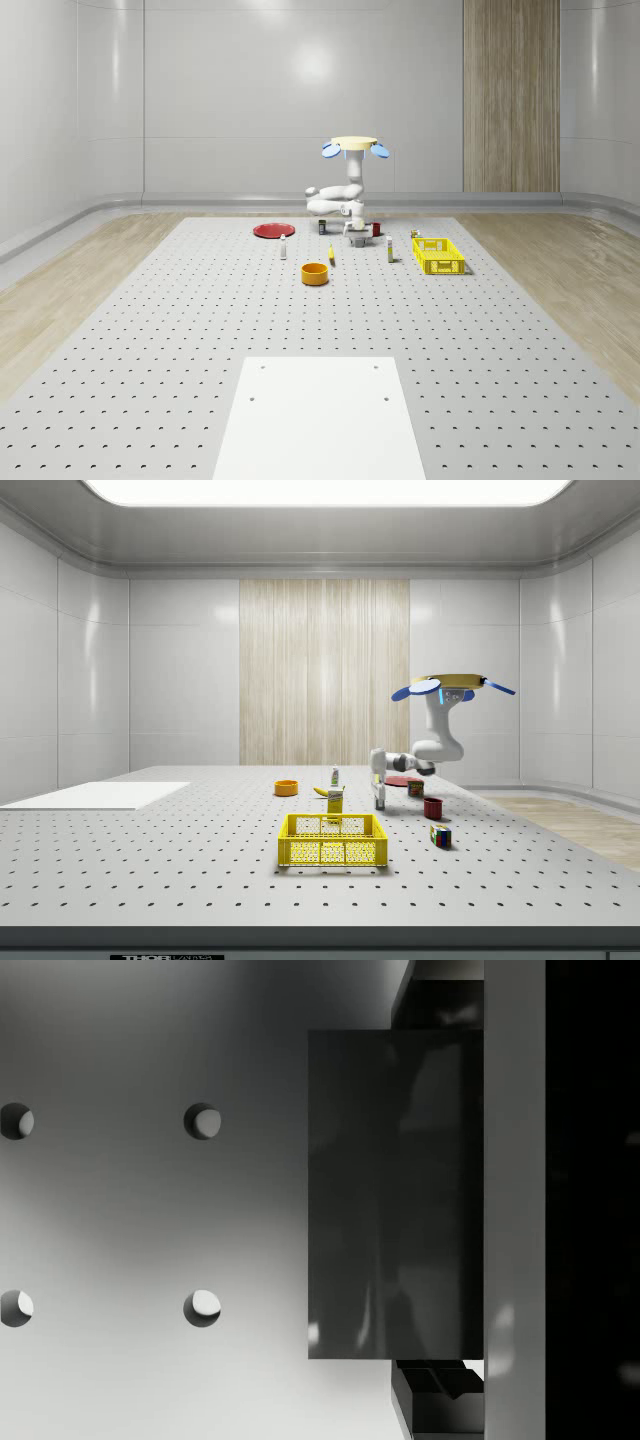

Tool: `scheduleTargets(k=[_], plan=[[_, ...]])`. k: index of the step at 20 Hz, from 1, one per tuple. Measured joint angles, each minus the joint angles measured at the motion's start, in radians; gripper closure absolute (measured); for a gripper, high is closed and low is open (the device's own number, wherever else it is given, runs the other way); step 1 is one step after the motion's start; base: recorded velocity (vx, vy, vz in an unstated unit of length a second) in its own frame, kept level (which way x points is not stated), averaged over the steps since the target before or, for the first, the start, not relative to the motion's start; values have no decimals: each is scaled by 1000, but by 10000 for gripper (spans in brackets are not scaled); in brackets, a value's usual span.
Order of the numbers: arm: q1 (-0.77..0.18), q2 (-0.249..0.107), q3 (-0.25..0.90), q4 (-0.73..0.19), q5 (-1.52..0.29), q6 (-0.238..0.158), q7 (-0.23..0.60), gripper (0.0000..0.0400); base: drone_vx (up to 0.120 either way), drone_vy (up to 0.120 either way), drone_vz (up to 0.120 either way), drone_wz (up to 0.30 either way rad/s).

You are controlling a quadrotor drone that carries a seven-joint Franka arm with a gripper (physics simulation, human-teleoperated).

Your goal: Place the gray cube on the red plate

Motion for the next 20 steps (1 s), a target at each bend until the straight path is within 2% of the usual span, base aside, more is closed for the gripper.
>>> scheduleTargets(k=[3, 6, 9, 13, 20], plan=[[-7, -8, 1, 5, 3, 8, 2, 12, 0, 0, 0, 0], [-11, -16, 2, 7, 6, 16, 5, 85, 0, 0, 0, 0], [-15, -23, 4, 9, 10, 24, 7, 119, 0, 0, 0, 0], [-18, -34, 5, 10, 14, 34, 10, 139, 0, 0, 0, 0], [-24, -49, 34, 6, 47, 38, 17, 148, 0, 0, 0, 0]])
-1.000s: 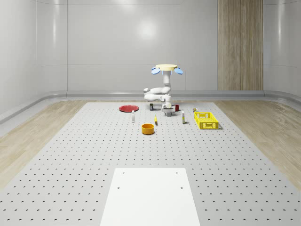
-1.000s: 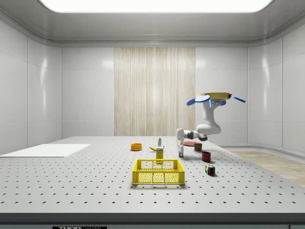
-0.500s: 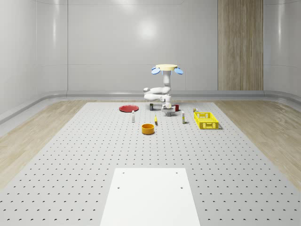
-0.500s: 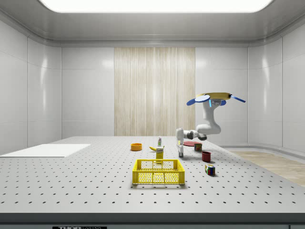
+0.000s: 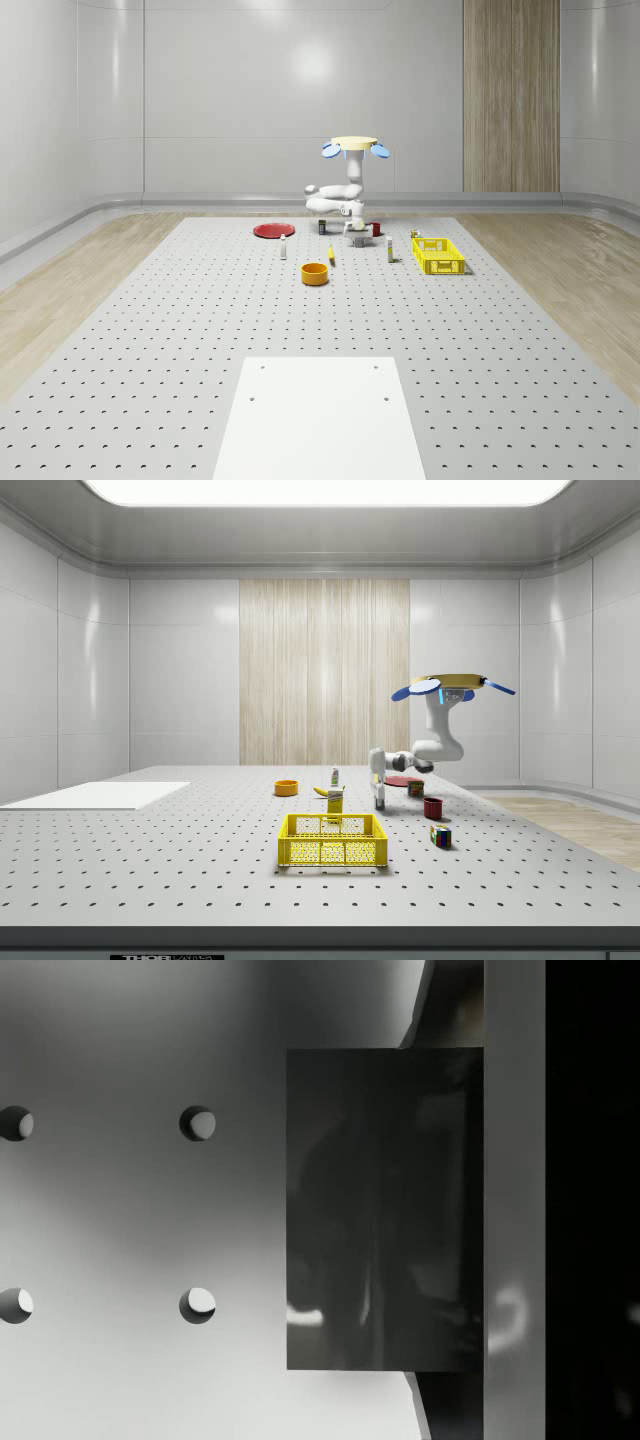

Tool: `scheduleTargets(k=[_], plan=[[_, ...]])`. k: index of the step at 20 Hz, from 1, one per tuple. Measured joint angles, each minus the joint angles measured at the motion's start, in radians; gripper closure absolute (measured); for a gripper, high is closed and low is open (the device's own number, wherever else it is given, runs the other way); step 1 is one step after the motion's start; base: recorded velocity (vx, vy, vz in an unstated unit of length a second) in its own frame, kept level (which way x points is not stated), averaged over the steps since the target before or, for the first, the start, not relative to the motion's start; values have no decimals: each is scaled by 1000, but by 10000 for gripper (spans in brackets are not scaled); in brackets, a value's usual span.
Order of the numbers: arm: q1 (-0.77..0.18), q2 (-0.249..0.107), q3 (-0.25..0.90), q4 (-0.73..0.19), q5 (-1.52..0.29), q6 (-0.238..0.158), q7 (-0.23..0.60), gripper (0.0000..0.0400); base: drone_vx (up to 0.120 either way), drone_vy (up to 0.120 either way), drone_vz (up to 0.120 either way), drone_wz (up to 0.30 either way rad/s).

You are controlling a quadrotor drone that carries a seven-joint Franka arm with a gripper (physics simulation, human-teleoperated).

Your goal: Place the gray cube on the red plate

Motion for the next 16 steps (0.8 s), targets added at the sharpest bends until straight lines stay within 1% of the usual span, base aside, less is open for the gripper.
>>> scheduleTargets(k=[2, 4, 9, 16], plan=[[-2, -3, 25, -4, 25, -5, 4, 149, 0, 0, 20, 0], [-5, -7, 55, -7, 54, -11, 7, 149, 0, 0, 120, 0], [-11, -20, 104, -11, 105, -14, 15, 150, 0, -120, 120, 0], [-15, -43, 128, -12, 135, 0, 20, 150, 0, -120, 120, 0]])
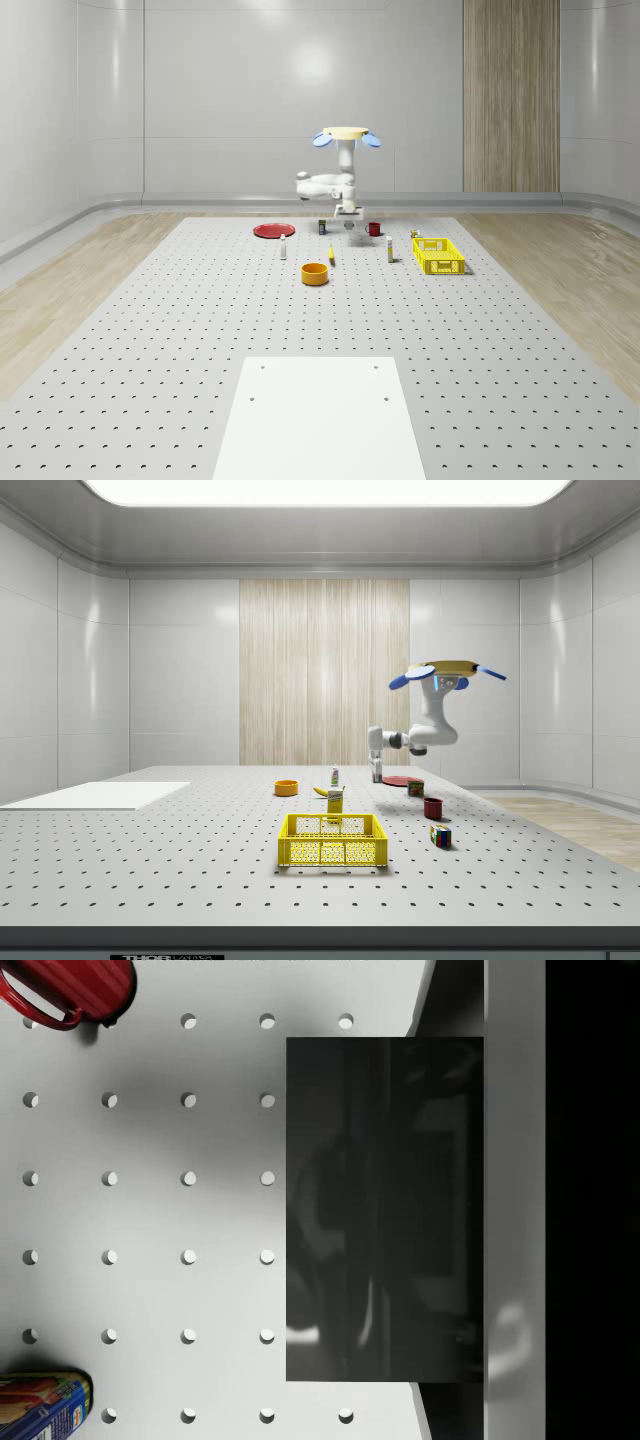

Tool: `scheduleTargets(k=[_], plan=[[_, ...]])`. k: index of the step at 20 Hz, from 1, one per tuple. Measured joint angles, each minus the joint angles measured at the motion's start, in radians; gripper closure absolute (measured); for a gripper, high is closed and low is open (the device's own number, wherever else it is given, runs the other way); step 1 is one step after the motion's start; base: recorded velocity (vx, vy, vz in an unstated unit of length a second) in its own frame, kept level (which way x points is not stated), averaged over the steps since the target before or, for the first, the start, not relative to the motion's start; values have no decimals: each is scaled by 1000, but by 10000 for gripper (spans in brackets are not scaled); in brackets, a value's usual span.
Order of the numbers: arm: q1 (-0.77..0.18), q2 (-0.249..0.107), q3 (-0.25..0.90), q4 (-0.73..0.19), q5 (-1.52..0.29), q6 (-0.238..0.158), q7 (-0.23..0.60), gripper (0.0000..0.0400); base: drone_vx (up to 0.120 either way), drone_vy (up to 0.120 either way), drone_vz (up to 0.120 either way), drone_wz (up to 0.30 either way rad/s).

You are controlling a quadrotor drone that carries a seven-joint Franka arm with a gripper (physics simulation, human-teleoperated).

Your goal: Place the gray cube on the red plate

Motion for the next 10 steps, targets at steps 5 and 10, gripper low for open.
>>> scheduleTargets(k=[5, 10], plan=[[-2, -16, 6, 0, 10, 14, 2, 150, 0, -120, 120, 0], [-4, -32, 9, 1, 18, 28, 4, 150, 0, -120, 40, 0]])
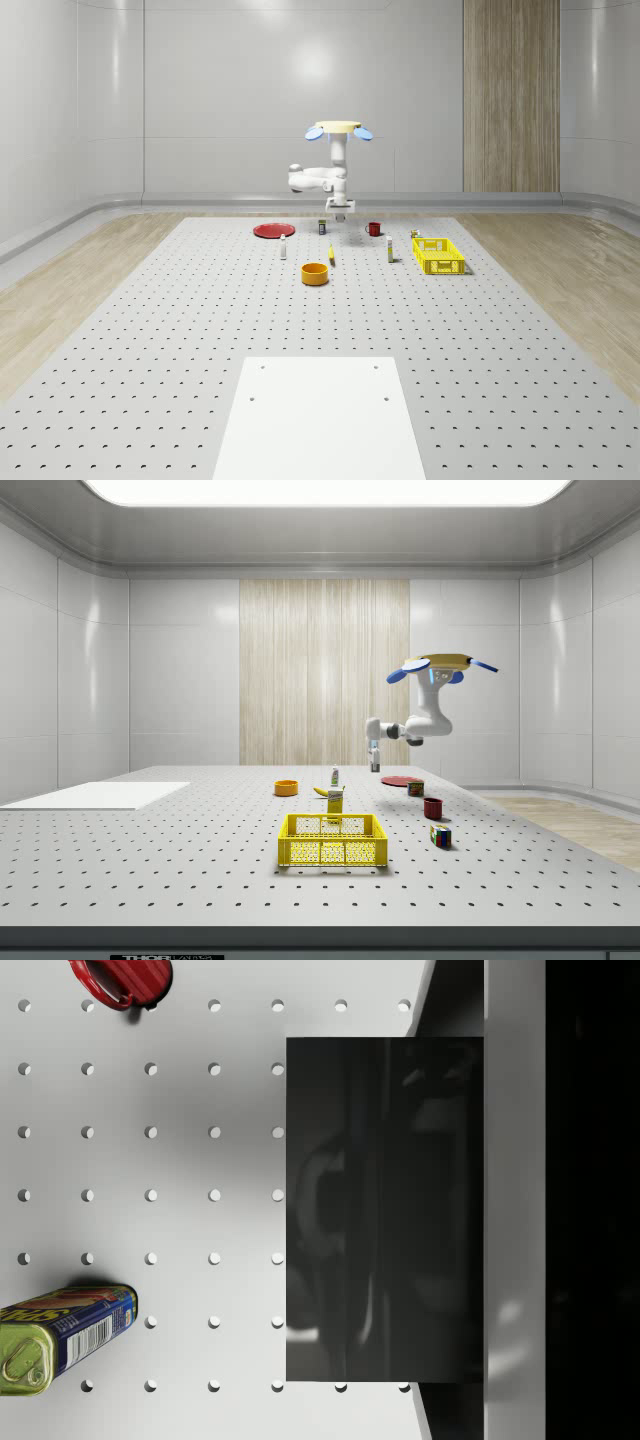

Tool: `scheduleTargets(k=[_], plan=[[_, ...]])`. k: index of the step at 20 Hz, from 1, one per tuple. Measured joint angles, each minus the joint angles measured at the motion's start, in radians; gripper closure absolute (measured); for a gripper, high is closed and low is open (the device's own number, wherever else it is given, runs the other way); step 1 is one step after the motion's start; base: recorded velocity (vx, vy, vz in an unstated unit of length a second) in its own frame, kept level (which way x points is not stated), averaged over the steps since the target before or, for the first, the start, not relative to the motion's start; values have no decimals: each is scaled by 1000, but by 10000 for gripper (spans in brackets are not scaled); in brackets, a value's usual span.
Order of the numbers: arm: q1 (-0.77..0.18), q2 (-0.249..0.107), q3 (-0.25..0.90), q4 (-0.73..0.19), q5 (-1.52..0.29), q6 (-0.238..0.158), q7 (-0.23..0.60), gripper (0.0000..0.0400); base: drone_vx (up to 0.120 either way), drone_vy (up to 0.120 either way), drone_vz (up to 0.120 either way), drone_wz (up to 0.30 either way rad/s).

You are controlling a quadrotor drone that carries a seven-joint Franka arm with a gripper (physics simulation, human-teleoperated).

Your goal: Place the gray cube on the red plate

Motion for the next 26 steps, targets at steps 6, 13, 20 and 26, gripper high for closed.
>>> scheduleTargets(k=[6, 13, 20, 26], plan=[[-2, -17, 2, 0, 7, 16, 2, 150, -100, -120, 0, 0], [-4, -35, 4, 1, 15, 33, 3, 150, -120, -120, 0, 0], [-5, -51, 6, 1, 21, 47, 5, 150, -120, -120, 0, 0], [-6, -63, 7, 1, 26, 58, 5, 150, -120, -120, 0, 0]])
